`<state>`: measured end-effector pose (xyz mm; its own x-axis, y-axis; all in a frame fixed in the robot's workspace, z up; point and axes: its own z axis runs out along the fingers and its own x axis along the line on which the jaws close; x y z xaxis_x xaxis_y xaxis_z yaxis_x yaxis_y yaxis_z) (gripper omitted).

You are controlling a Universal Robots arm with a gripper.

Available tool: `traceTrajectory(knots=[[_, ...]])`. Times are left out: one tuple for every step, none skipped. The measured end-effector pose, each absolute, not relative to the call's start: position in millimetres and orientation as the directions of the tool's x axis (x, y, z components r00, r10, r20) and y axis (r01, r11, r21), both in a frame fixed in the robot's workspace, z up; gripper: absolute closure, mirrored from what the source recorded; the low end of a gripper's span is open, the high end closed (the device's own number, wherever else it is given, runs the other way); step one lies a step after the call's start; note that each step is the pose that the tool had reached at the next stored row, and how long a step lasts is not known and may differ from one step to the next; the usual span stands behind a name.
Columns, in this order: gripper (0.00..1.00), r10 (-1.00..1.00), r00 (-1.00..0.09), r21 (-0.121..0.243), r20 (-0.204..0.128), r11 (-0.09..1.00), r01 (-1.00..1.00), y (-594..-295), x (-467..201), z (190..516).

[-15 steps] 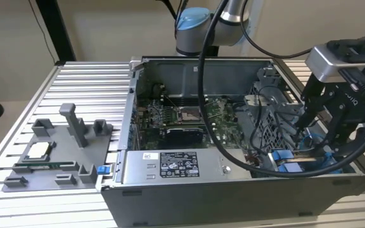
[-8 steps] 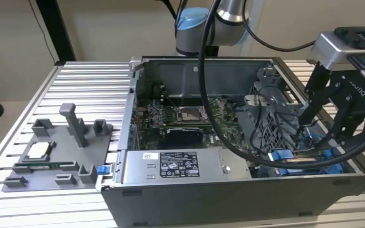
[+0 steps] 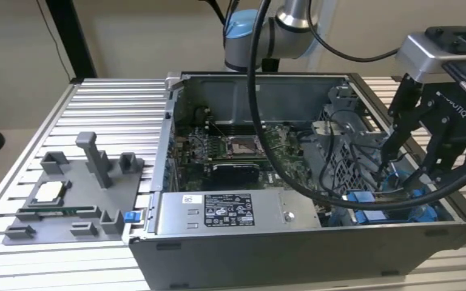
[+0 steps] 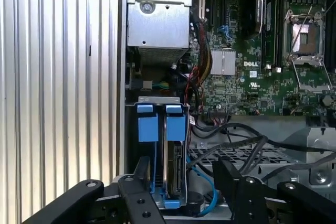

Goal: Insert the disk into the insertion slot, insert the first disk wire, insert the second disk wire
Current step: 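Insert the first disk wire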

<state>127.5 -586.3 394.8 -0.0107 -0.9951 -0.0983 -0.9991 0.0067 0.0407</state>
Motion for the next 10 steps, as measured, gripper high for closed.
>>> traceTrajectory(knots=[[0.00,-0.996,-0.010,0.028,-0.092,0.007,-1.000,-585.5,126.0,394.9],[0.00,-0.996,-0.008,0.012,-0.085,0.007,-1.000,-584.0,125.0,394.8],[0.00,-0.997,-0.007,-0.002,-0.082,0.007,-1.000,-581.9,124.3,394.7],[0.00,-0.997,-0.006,-0.016,-0.081,0.007,-1.000,-579.1,123.6,394.7],[0.00,-0.997,-0.005,-0.025,-0.080,0.007,-1.000,-576.0,123.0,394.6],[0.00,-0.997,-0.005,-0.030,-0.080,0.007,-1.000,-572.3,122.3,394.7],[0.00,-0.997,-0.004,-0.036,-0.079,0.007,-0.999,-568.7,121.6,394.7],[0.00,-0.997,-0.003,-0.045,-0.076,0.007,-0.999,-566.4,120.9,394.5],[0.00,-0.998,-0.003,-0.056,-0.069,0.007,-0.998,-564.8,120.2,394.3],[0.00,-0.998,-0.002,-0.067,-0.061,0.006,-0.998,-563.5,119.7,394.2]])
